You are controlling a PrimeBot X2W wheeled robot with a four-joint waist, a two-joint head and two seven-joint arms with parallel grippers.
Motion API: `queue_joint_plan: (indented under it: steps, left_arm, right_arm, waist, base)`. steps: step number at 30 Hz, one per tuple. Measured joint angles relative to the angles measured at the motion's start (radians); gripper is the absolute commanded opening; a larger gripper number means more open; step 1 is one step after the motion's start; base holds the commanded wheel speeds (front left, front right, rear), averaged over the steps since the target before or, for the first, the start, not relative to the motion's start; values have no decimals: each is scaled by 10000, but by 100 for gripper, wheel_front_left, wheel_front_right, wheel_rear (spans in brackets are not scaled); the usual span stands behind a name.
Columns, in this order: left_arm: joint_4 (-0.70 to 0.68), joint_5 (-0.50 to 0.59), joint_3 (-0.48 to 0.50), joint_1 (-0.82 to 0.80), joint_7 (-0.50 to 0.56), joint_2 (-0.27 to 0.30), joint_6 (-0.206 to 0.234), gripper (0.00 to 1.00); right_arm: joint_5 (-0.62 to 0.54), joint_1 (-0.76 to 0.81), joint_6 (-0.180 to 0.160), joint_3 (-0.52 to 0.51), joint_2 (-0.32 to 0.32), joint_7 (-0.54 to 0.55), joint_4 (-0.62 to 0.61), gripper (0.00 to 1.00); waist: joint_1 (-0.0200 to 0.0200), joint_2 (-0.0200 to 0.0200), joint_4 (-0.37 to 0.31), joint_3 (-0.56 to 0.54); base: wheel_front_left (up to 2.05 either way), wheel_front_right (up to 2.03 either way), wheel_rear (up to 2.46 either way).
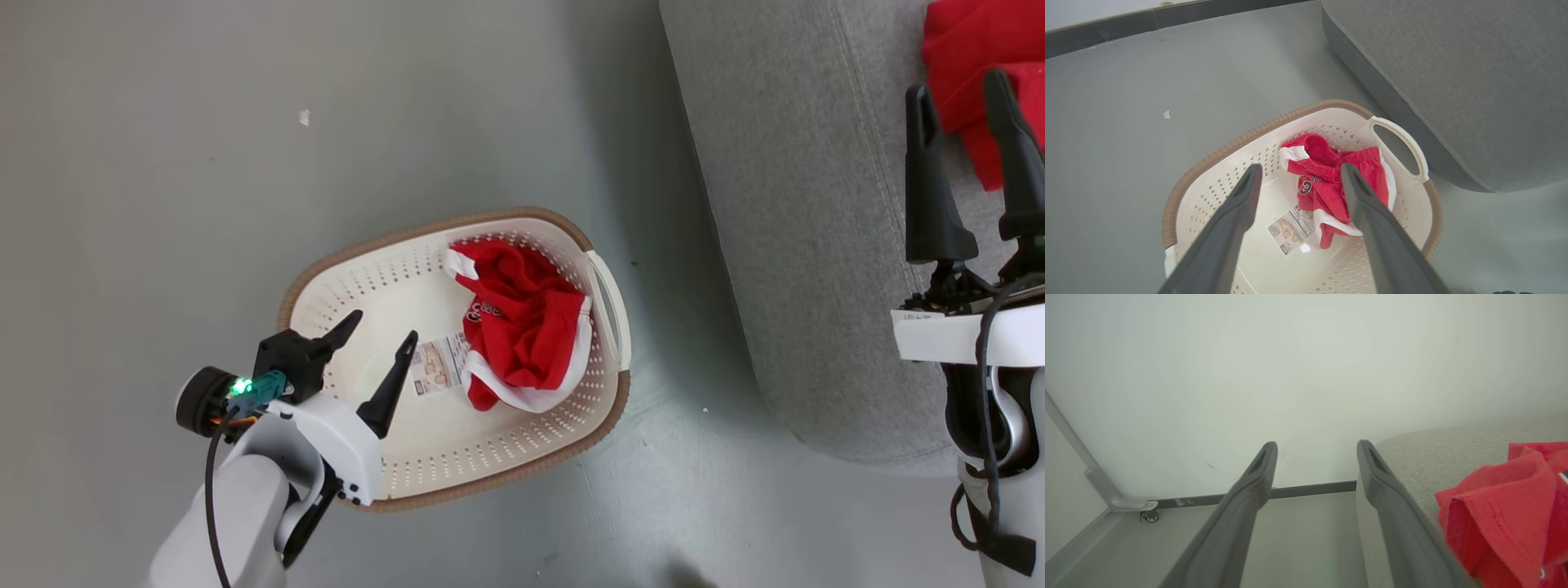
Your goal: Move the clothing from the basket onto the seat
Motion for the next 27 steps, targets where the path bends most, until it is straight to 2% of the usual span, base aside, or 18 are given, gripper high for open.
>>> queue_joint_plan:
  steps: [27]
  left_arm:
    - [2307, 644, -872, -2034, 723, 42, -173, 100]
  right_arm:
    - [109, -1345, 0, 50, 598, 0, -314, 100]
  waist:
    - [0, 0, -1098, 1906]
  base:
    - [0, 0, 0]
